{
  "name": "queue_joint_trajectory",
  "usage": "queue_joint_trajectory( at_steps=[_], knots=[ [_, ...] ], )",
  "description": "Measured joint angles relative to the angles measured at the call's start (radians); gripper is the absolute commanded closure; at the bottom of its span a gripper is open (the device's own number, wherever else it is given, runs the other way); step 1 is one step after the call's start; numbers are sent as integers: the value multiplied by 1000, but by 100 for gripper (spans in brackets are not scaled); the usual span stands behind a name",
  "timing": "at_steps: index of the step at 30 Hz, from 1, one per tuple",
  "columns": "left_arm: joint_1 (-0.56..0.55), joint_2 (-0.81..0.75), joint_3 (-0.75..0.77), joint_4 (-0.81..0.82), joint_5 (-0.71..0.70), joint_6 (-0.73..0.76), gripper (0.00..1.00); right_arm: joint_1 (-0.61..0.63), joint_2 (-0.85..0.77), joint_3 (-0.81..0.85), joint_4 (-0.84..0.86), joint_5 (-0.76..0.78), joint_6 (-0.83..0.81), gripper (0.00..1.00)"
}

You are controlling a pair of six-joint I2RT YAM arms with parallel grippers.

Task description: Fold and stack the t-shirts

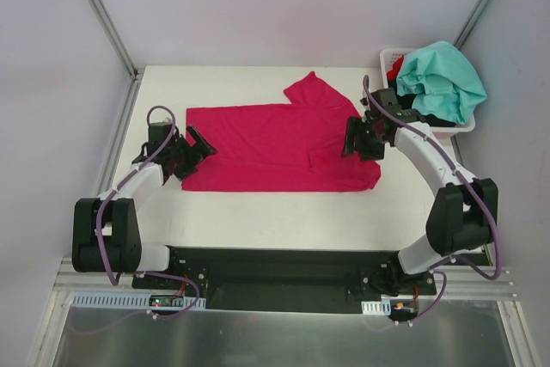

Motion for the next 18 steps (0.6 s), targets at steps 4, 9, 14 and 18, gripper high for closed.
queue_joint_trajectory(
  at_steps=[4, 9, 14, 18],
  knots=[
    [-37, 0, 32, -12, -3, -4, 1, -9, 55, 51, 12, -42, -26, 45],
    [-118, 6, 67, -20, -3, -16, 1, -70, 203, 153, 42, -111, -65, 46],
    [-145, 29, 72, -27, -5, -23, 1, -144, 381, 299, 48, -172, -105, 46],
    [-149, 38, 72, -38, -8, -24, 1, -184, 463, 365, 45, -211, -122, 46]
  ],
)
